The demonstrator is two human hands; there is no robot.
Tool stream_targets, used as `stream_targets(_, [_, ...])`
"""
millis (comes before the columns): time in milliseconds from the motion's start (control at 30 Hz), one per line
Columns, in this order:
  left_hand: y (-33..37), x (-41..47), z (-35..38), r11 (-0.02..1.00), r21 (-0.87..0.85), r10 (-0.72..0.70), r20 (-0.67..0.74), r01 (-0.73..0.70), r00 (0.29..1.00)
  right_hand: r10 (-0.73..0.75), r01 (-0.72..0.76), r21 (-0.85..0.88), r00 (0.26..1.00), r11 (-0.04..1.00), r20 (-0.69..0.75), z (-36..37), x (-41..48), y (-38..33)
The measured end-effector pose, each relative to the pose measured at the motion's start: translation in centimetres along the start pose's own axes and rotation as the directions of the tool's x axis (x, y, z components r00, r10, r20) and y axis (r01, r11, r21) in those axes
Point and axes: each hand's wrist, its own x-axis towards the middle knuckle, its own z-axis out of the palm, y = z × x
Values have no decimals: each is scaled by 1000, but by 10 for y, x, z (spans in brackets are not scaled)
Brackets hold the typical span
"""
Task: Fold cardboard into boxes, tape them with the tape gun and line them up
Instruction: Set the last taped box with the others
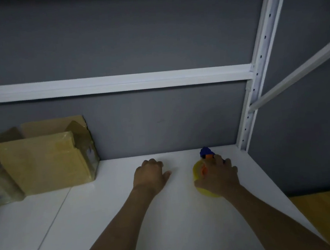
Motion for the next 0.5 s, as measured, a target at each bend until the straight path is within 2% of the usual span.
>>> stream_targets(333, [-56,73,2,999,39,-7,-46,9,999,32,-32,4,999,999,22,18,84,-25])
stream_targets(500, [-59,73,7,999,45,-22,-18,22,1000,12,-11,-14,994,1000,107,20,89,-20])
